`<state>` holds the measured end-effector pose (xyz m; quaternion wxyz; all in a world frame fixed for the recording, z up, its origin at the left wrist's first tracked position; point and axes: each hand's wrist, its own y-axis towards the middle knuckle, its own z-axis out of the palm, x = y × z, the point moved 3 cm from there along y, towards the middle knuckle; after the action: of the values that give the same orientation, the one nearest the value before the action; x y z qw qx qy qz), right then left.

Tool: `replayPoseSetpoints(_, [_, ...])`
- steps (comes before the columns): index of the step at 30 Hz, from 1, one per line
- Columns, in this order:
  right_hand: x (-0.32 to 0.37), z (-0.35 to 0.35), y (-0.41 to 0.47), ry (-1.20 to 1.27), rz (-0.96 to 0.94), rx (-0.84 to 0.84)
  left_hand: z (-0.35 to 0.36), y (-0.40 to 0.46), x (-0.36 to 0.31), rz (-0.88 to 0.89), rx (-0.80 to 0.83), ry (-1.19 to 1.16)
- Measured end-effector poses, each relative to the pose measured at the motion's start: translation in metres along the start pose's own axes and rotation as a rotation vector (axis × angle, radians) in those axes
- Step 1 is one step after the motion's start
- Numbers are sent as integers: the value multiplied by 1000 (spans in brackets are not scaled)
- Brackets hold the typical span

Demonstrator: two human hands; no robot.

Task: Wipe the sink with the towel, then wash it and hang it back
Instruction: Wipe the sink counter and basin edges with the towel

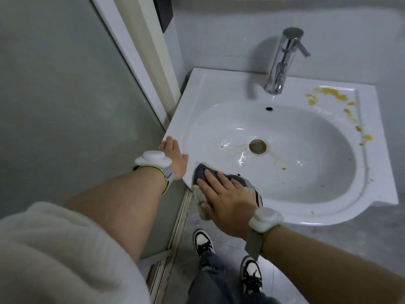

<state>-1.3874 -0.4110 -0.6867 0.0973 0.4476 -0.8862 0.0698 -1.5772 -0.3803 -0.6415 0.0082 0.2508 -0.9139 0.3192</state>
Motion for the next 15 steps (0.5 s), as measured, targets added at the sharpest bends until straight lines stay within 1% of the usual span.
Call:
replayPoseSetpoints(3, [-22,-5,-28,-56,-61,2,-7,-7,2,16,7,37])
replayPoseSetpoints(6, [-38,-11,-43,-92,-84,3,0,-8,4,29,-37,80])
replayPoseSetpoints(10, [-32,-8,-35,-67,-34,57,10,-21,-6,59,-60,22])
replayPoseSetpoints(15, [-21,-6,-22,1,-9,93,26,-37,-32,92,-18,18])
